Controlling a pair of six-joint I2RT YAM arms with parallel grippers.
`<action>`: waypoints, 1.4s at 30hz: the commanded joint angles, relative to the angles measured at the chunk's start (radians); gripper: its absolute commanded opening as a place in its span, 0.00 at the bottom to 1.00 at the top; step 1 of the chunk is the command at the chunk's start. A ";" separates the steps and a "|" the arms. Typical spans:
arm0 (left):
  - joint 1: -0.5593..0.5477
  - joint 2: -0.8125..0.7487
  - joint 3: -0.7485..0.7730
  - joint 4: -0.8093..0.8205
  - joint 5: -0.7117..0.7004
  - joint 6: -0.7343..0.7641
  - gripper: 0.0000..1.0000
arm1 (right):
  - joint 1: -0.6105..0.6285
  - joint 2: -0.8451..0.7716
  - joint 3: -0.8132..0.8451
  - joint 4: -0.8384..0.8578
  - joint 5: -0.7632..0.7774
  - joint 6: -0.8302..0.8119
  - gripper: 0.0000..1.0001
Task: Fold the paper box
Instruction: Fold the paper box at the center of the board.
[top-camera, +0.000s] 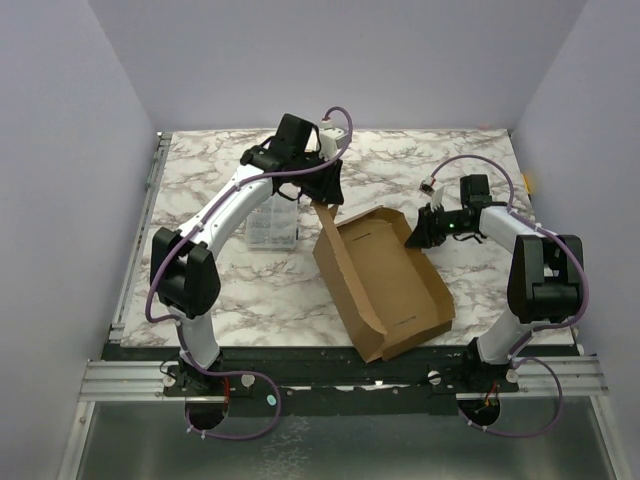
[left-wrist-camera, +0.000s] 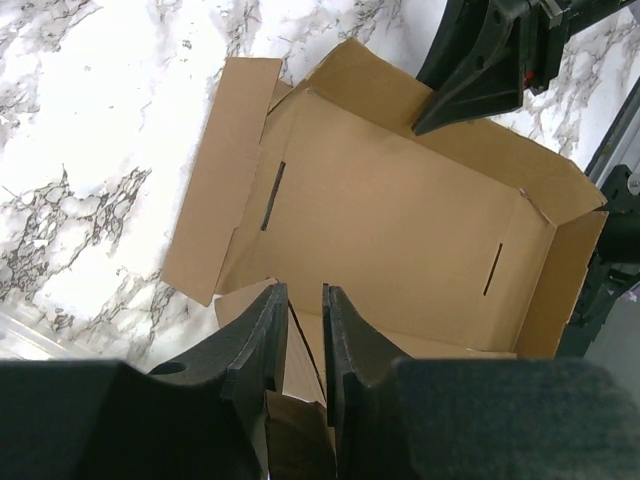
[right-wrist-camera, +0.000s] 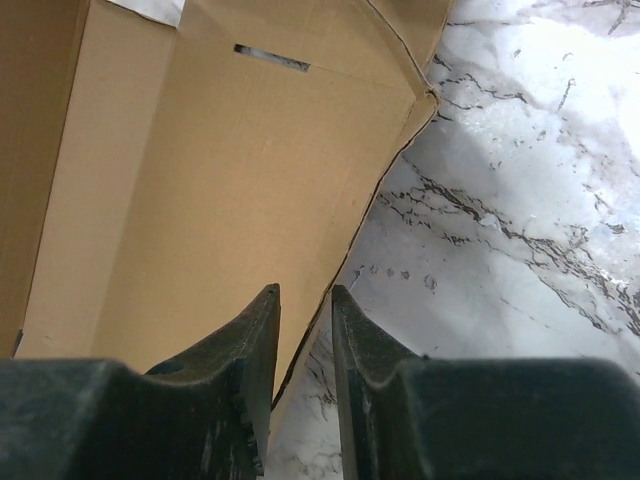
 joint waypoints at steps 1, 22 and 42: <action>-0.007 0.005 0.043 0.008 0.005 0.022 0.26 | 0.006 0.008 0.008 -0.018 -0.064 -0.001 0.28; -0.004 -0.110 -0.158 0.274 0.042 -0.087 0.23 | 0.052 0.000 -0.021 0.017 0.052 -0.036 0.27; -0.008 -0.061 0.101 0.250 -0.254 -0.436 0.53 | -0.081 -0.072 -0.057 0.225 0.175 0.183 0.01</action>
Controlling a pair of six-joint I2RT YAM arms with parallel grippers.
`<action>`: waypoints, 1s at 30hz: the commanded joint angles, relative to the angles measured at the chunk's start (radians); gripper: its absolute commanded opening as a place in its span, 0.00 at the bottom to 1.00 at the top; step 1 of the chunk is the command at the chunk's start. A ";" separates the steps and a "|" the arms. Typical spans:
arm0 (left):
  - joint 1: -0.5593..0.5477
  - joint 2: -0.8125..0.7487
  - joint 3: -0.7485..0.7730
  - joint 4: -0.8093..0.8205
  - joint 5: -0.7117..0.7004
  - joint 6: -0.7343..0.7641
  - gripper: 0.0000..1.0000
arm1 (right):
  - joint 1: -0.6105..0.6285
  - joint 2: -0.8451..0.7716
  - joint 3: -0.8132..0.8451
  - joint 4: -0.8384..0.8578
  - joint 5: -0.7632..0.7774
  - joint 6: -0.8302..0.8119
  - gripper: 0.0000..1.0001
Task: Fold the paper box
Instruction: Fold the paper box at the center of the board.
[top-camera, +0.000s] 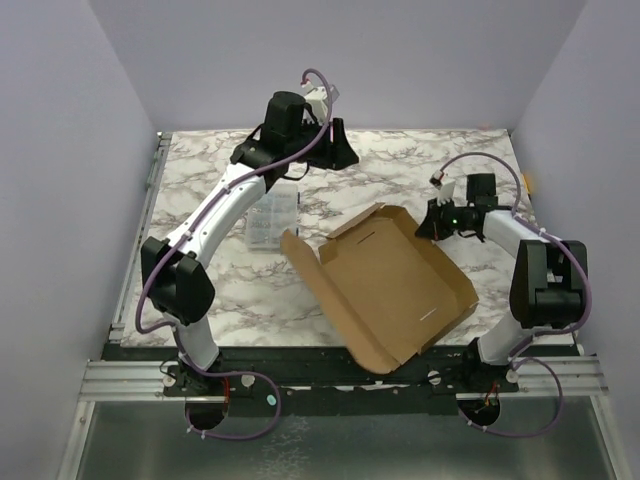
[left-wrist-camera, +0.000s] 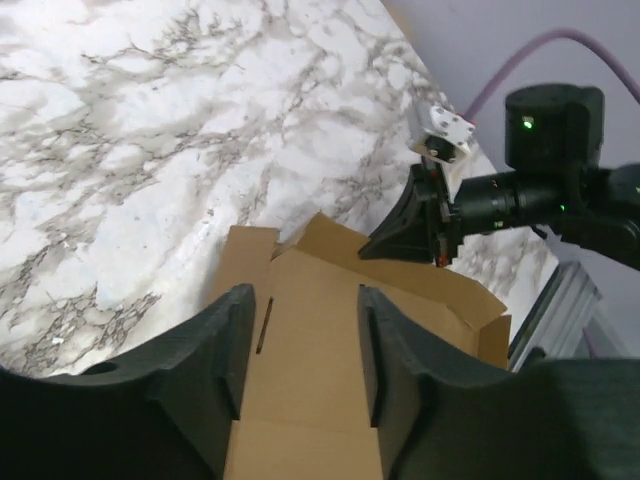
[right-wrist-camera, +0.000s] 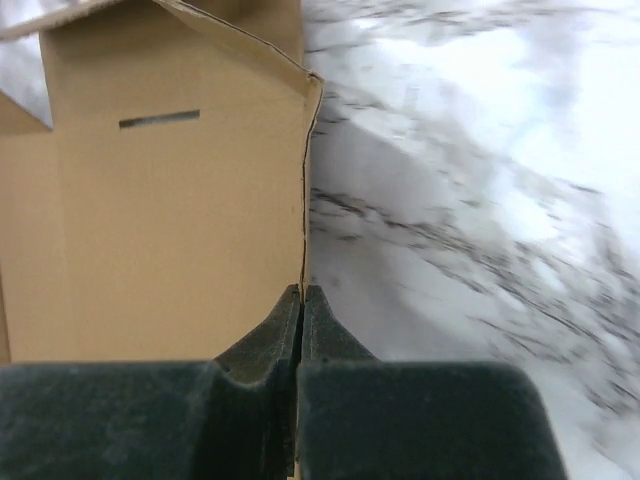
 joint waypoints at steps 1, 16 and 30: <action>-0.004 -0.021 0.073 -0.061 -0.209 -0.094 0.56 | -0.097 -0.045 -0.030 0.085 0.006 0.070 0.01; 0.095 -0.732 -0.923 -0.050 -0.345 -0.577 0.97 | -0.210 -0.045 -0.090 0.212 0.133 0.214 0.01; 0.033 -0.535 -1.013 -0.077 -0.476 -0.481 0.95 | -0.263 -0.049 -0.109 0.224 0.138 0.263 0.01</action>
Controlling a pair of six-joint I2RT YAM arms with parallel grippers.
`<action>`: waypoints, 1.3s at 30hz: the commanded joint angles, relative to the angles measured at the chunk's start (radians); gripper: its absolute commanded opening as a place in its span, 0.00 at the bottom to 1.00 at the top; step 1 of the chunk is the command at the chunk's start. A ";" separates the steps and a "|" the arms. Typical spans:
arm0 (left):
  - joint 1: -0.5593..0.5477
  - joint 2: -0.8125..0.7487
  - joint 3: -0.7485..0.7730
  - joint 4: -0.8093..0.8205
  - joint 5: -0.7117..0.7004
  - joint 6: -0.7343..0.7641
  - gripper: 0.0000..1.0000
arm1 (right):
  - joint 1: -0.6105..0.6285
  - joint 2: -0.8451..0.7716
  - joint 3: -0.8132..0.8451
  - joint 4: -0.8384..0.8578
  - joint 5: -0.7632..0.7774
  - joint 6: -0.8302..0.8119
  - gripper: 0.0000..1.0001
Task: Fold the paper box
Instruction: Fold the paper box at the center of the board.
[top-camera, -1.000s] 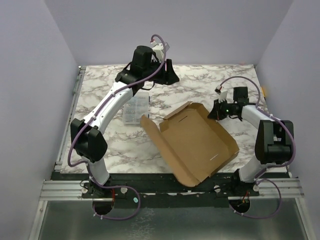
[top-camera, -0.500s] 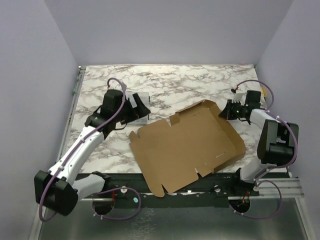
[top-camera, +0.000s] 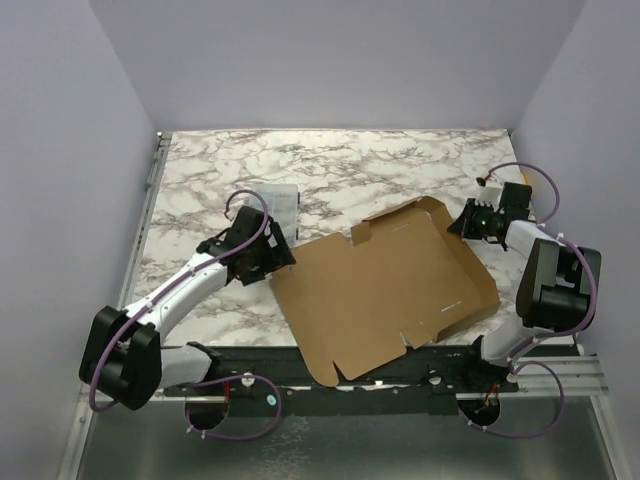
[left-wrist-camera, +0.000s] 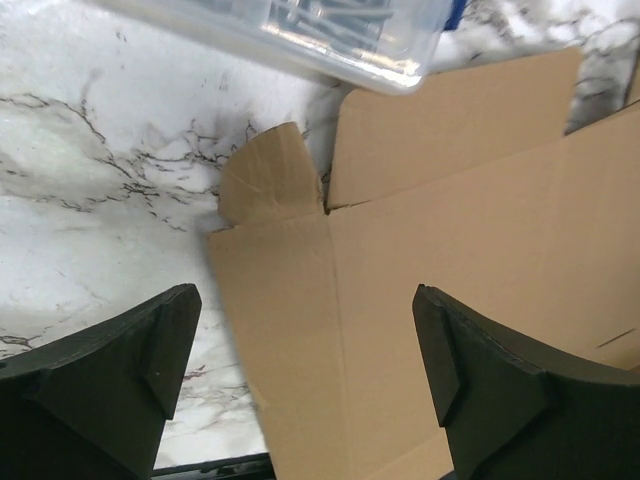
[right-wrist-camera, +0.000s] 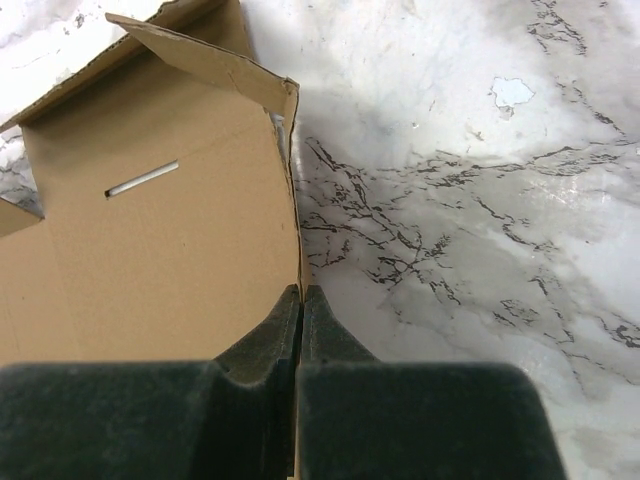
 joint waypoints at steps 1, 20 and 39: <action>-0.017 0.040 -0.049 0.074 -0.003 0.062 0.95 | -0.016 -0.030 -0.018 0.027 -0.008 0.002 0.01; -0.042 0.638 0.692 0.051 0.307 0.642 0.75 | -0.009 -0.047 -0.009 -0.042 -0.175 -0.187 0.01; -0.104 1.128 1.282 -0.052 0.454 0.794 0.71 | 0.142 -0.083 -0.025 -0.007 0.000 -0.367 0.01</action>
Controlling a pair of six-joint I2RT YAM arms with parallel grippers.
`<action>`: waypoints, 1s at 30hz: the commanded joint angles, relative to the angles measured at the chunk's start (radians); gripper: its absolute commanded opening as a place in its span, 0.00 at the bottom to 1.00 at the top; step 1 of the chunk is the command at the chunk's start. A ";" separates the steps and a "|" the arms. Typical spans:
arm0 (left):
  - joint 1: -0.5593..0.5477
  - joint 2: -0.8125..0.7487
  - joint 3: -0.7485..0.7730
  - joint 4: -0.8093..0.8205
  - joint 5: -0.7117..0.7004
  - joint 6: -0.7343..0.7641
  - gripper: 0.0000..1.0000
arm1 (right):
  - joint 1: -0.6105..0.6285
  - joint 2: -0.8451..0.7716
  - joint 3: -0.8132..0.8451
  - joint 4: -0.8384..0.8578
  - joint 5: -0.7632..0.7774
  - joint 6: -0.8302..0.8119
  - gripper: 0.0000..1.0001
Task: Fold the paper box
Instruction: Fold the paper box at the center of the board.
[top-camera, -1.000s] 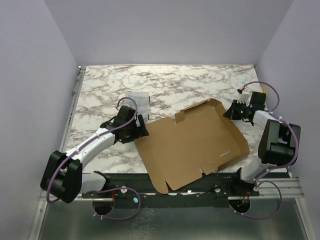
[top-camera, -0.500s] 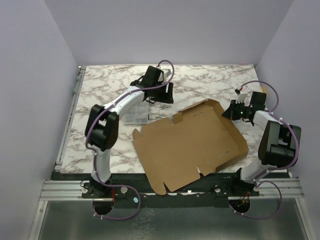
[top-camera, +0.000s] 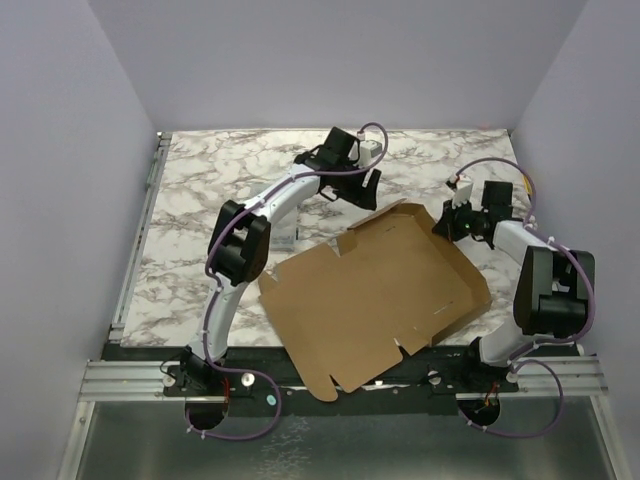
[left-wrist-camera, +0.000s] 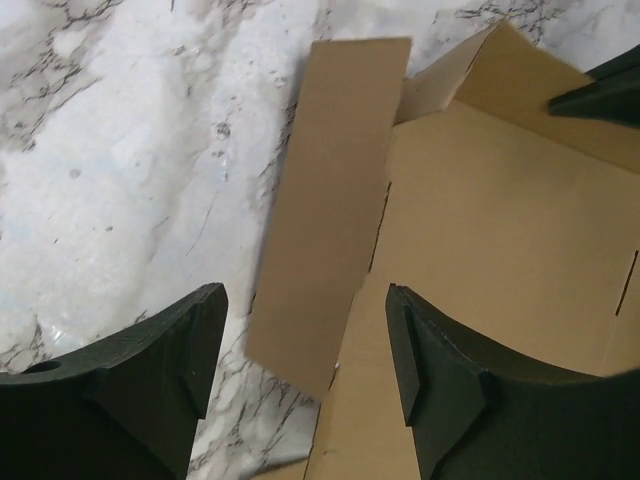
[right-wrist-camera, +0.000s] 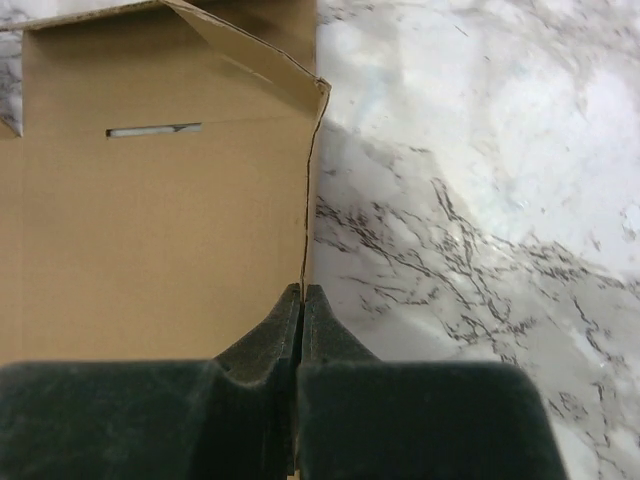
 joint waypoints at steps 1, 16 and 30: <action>0.022 0.062 0.063 -0.001 0.006 -0.015 0.70 | 0.043 -0.054 -0.017 0.027 0.082 -0.081 0.01; 0.126 0.017 -0.178 0.096 0.151 -0.114 0.67 | 0.102 -0.111 -0.088 0.192 0.010 -0.334 0.01; 0.137 -0.023 -0.261 0.232 0.317 -0.238 0.69 | 0.216 -0.136 -0.152 0.354 0.097 -0.526 0.01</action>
